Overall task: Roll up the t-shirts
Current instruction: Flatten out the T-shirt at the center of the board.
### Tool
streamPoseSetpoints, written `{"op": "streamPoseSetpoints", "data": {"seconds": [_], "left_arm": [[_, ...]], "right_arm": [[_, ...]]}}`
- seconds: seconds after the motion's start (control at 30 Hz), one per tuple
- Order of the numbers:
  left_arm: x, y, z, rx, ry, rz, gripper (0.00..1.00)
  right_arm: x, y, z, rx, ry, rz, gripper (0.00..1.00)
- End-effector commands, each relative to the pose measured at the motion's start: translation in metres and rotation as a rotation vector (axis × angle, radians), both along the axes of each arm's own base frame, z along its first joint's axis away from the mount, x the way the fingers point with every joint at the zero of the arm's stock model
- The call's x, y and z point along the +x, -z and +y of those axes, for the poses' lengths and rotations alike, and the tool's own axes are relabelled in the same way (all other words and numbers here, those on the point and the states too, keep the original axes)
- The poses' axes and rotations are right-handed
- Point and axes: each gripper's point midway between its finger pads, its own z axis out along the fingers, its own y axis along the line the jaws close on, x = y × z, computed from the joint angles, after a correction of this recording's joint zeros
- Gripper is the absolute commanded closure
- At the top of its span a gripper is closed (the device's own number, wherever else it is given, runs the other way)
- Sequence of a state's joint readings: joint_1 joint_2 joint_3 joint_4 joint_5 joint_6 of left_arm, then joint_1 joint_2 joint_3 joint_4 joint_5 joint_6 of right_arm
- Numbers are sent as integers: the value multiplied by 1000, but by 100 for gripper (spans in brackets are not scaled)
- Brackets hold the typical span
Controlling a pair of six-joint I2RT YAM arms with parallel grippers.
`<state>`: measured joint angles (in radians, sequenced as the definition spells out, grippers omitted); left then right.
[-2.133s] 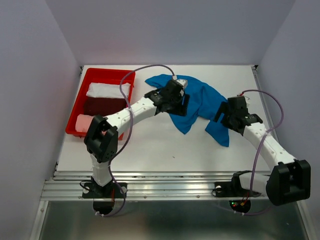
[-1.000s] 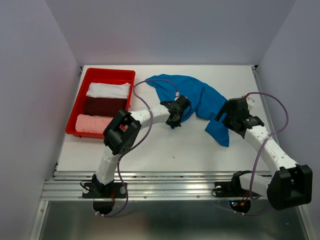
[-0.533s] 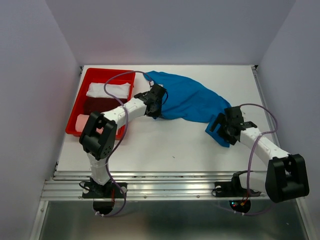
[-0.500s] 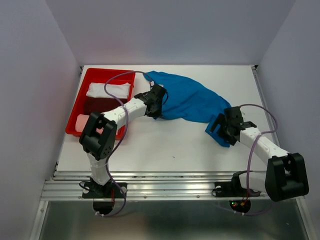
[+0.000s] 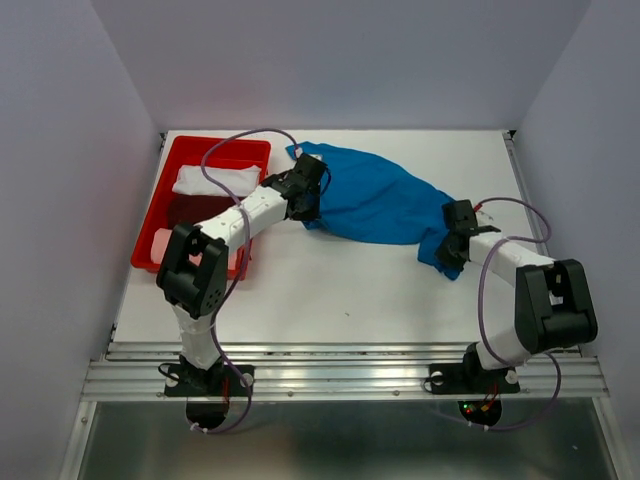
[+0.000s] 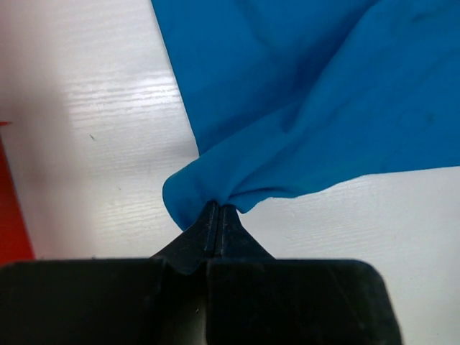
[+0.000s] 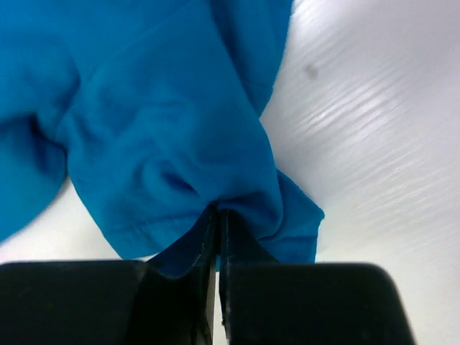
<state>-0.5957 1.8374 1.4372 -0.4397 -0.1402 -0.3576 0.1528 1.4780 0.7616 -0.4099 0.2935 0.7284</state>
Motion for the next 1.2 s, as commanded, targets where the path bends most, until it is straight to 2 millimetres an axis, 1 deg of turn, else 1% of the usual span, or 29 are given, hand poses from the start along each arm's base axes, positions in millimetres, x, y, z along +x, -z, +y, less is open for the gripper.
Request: {"op": "streamPoseSetpoints", "data": {"seconds": [0.0,0.03,0.07,0.1,0.13,0.17,0.2,0.23,0.27,0.3,0.37,0.4,0.43,0.5,0.53,0.57,0.63,0.67,0.77,0.8,0.83,0.87,0.9,0.93,0.97,1.0,1.03,1.1,1.17], "left_arm": [[31,-48,-6,-59,16,-113,100],[39,-46,-9,-64,25,-113,100],[55,-69,-16,-94,30,-166,100],[77,-88,-20,-120,36,-208,100],[80,-73,-16,-104,37,-175,100],[101,-112,-22,-150,39,-256,100],[109,-122,-21,-157,32,-261,100],[124,-121,-18,-162,21,-260,100],[138,-176,-22,-218,20,-363,100],[143,-176,-20,-218,17,-349,100],[148,-236,-19,-286,19,-467,100],[148,-247,-19,-305,25,-494,100],[137,-274,-18,-344,47,-537,100],[132,-272,-19,-362,61,-551,100],[119,-287,-14,-382,68,-574,100],[116,-261,-14,-362,71,-529,100],[100,-260,-6,-354,73,-517,100],[94,-228,-3,-324,70,-451,100],[64,-176,13,-268,55,-345,100],[55,-180,18,-281,49,-361,100],[47,-165,22,-273,46,-333,100],[32,-126,27,-244,42,-254,100],[17,-102,33,-226,36,-203,100],[17,-105,34,-227,35,-208,100],[5,-80,40,-204,27,-155,100],[0,-71,42,-195,27,-131,100],[-6,-55,45,-178,21,-94,98],[-10,-44,49,-154,11,-56,70],[-7,-45,49,-145,10,-60,61]], "right_arm": [[57,-44,-40,-73,87,-156,99],[70,-56,-47,-73,98,-191,99],[84,-64,-56,-83,97,-214,99],[113,-100,-75,-81,137,-302,99],[127,-117,-85,-80,151,-343,99],[139,-137,-94,-77,163,-388,99],[151,-156,-102,-70,169,-435,99],[167,-202,-115,-57,179,-539,99],[173,-225,-120,-59,182,-590,99],[177,-269,-123,-66,176,-682,99],[174,-306,-125,-97,159,-753,99],[170,-319,-125,-106,158,-777,99],[158,-338,-123,-116,154,-815,99],[142,-343,-121,-127,150,-822,99],[122,-356,-118,-131,150,-858,99],[112,-330,-115,-122,143,-806,99],[89,-311,-108,-107,135,-776,99],[65,-286,-103,-92,135,-730,99],[27,-247,-92,-36,159,-649,99],[9,-236,-84,-9,152,-641,99],[-1,-230,-79,10,148,-626,99],[-14,-216,-74,38,156,-577,99],[-29,-207,-69,56,159,-558,96],[-37,-200,-66,71,165,-543,96],[-47,-190,-62,88,173,-508,92],[-54,-184,-60,100,173,-494,85],[-63,-175,-58,106,178,-470,69],[-66,-169,-57,104,179,-447,60],[-64,-164,-58,99,171,-422,51]]}}
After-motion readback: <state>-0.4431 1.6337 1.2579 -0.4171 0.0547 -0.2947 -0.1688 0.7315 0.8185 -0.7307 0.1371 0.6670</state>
